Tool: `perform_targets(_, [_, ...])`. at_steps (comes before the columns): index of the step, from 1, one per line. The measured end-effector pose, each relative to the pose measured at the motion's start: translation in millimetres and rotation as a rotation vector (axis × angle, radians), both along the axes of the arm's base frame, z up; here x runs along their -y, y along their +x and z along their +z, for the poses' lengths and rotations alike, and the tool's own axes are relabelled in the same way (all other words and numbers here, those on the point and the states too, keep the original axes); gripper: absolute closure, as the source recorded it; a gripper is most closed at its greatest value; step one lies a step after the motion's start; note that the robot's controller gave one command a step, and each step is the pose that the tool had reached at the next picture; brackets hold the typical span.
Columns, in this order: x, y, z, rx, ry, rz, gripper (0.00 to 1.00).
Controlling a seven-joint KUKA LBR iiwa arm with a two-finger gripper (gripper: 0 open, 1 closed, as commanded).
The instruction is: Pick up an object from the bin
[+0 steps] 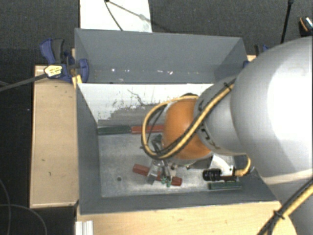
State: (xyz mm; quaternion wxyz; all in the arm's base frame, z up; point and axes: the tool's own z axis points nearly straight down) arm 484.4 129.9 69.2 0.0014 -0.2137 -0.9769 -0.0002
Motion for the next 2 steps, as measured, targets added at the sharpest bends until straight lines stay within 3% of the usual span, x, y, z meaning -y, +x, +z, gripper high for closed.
perform_targets(2, [-0.8, 2.6, 89.0, 0.008, 0.001, 0.005, 1.0])
